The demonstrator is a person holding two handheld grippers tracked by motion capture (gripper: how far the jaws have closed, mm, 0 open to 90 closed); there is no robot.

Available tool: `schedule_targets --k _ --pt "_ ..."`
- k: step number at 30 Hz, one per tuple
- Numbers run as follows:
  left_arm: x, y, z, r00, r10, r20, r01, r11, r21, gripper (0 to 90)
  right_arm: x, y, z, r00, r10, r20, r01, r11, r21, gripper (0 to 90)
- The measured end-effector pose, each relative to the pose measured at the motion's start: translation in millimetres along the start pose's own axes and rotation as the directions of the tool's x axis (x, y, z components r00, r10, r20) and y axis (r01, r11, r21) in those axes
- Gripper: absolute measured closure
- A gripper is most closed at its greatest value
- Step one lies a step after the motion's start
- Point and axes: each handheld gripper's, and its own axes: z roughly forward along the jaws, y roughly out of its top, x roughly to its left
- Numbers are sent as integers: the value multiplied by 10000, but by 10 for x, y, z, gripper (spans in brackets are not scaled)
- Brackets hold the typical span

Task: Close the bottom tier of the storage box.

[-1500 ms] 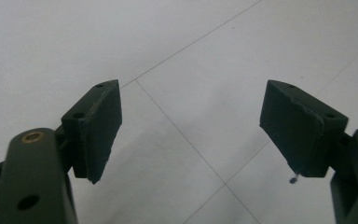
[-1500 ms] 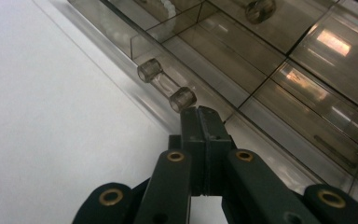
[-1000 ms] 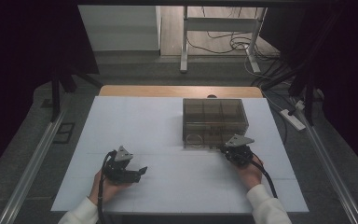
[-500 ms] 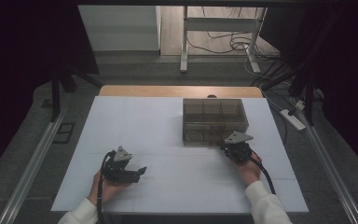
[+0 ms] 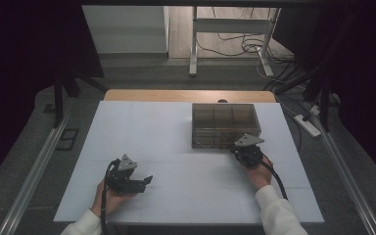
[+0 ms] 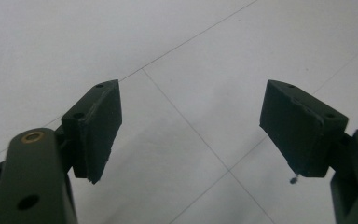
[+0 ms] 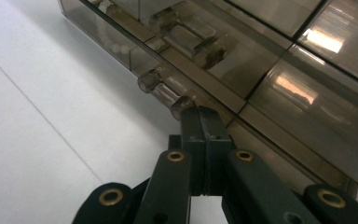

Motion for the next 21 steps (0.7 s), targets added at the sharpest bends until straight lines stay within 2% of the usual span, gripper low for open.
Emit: schedule_targets --k 15,21 --pt "18 -52 -53 9998 -123 -148 123 9999 -33 219 -39 14 44 10000 46 -19 -46 10000 -40 889" --pt "20 -55 -60 9998 -169 -136 168 9998 -110 218 -36 7 -24 9997 -176 185 174 9998 103 888"
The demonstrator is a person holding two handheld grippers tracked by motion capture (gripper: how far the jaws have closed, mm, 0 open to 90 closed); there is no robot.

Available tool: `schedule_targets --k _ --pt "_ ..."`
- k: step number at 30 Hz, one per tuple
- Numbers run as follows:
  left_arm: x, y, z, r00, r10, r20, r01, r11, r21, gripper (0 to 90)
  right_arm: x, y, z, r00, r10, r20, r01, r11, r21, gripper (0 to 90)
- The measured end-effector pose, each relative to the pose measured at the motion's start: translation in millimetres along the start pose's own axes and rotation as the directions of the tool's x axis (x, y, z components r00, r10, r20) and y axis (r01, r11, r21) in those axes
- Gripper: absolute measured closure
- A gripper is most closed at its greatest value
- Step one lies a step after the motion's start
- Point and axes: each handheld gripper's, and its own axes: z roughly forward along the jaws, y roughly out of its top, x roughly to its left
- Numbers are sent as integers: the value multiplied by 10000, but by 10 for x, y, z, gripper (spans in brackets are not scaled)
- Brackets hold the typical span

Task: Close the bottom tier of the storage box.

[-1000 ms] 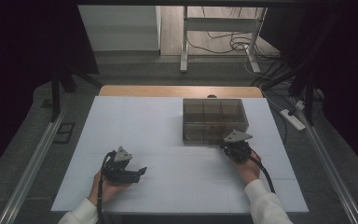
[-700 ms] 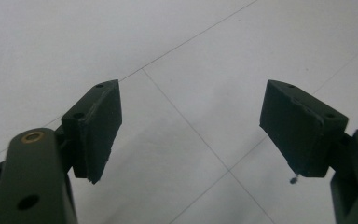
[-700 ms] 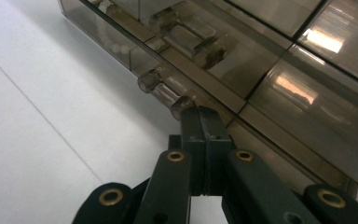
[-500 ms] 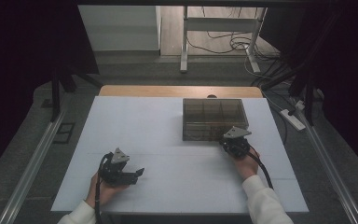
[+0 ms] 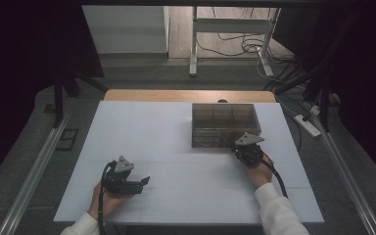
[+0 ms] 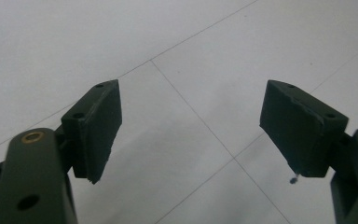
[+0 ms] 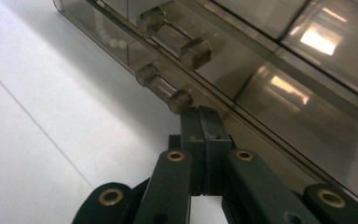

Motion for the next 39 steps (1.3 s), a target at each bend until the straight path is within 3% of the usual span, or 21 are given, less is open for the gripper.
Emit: schedule_targets --k 4,9,12,16,20,30,39 --pt "24 -6 -3 10000 -30 -35 30 10000 -19 218 -11 -54 -146 9994 137 -310 -147 9994 -316 888" --pt "50 -11 -13 9999 -82 -59 82 9999 -80 218 72 -161 -355 9958 -105 -914 66 9991 -428 880" --pt "65 -12 -20 9999 -144 -85 143 9998 -142 218 141 -183 -498 9860 -270 -1646 173 9981 -596 656" --pt "79 -26 -37 9997 -188 -151 185 9996 -198 218 188 -205 -643 9853 41 -1711 -201 9956 -918 471" --pt "99 -37 -56 9996 -238 -161 234 9994 -273 218 200 -289 -769 9802 382 -1944 -578 9937 -964 379" --pt "142 -38 -66 9991 -399 -153 393 9985 -388 217 181 -535 -1014 9789 632 -1945 -832 9919 -962 311" --pt "145 -34 -69 9992 -346 -184 338 9987 -386 217 172 -563 -1012 9748 594 -2151 -832 9912 -1034 298"
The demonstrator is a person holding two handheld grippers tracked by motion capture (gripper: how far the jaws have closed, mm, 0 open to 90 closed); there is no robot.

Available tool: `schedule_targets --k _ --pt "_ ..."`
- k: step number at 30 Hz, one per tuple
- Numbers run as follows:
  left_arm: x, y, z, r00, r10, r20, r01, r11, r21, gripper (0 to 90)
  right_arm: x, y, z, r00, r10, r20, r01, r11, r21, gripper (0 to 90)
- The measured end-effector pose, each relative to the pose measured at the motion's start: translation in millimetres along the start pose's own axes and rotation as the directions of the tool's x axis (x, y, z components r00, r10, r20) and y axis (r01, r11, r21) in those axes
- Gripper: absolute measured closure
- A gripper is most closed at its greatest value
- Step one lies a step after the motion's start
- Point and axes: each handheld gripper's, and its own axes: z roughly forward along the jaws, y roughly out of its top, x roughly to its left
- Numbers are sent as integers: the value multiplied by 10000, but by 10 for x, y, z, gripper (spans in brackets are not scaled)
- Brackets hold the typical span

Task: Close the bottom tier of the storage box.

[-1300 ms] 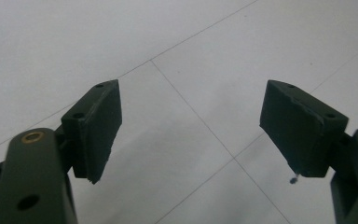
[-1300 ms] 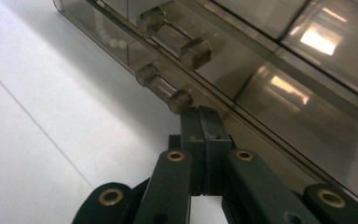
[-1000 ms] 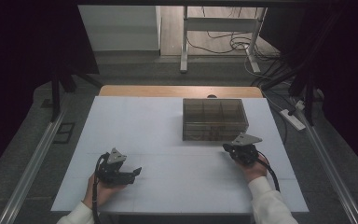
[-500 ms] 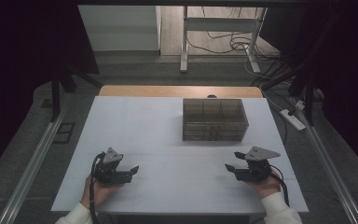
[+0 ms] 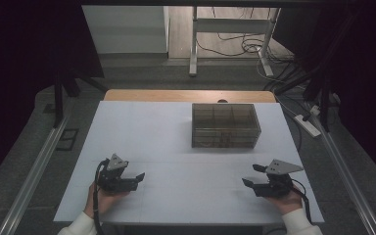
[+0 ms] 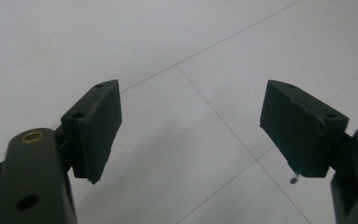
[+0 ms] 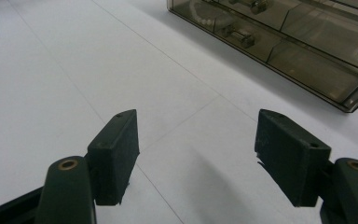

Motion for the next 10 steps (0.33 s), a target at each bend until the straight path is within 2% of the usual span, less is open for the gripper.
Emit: schedule_targets --k 10 --pt "10 -3 4 10000 0 -27 0 10000 7 216 -8 5 2 10000 49 -13 -49 9999 -154 289"
